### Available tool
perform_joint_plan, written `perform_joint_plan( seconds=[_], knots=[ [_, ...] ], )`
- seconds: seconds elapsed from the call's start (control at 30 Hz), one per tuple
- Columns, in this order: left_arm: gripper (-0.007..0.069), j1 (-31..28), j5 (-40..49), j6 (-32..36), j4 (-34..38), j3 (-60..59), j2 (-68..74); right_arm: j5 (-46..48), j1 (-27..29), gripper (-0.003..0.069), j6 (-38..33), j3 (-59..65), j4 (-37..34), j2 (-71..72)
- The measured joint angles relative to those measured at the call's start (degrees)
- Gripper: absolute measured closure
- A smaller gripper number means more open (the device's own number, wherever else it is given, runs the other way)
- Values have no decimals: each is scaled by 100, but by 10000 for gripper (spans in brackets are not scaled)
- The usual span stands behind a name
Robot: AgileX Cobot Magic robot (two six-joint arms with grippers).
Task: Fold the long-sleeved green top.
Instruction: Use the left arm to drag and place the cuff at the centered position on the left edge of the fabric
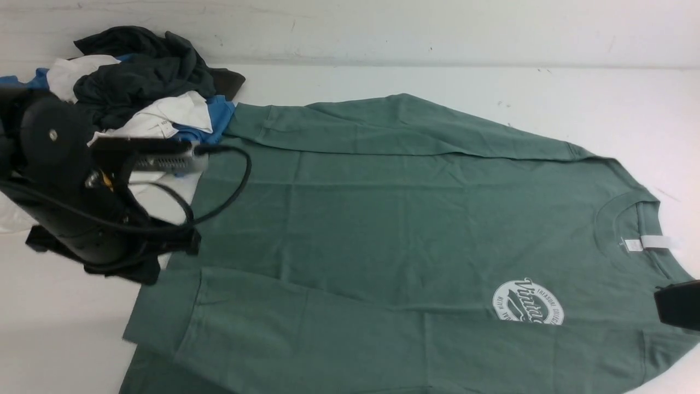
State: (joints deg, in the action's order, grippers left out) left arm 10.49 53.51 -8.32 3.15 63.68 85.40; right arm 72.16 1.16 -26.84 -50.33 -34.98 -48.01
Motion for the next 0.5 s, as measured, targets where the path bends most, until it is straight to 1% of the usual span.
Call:
perform_joint_plan(
  seconds=[0.2,0.23,0.27,0.33,0.5],
  knots=[
    [622,0,98,4,115,1696,208,0,0,673,0,0,-6,0],
    [622,0,98,4,115,1755,225,0,0,673,0,0,-13,0],
    [622,0,98,4,77,2179,413,0,0,673,0,0,-18,0],
    [622,0,98,4,16,2590,646,0,0,673,0,0,-23,0],
    [622,0,98,35,-96,2959,1356,0,-4,673,0,0,-23,0]
  ],
)
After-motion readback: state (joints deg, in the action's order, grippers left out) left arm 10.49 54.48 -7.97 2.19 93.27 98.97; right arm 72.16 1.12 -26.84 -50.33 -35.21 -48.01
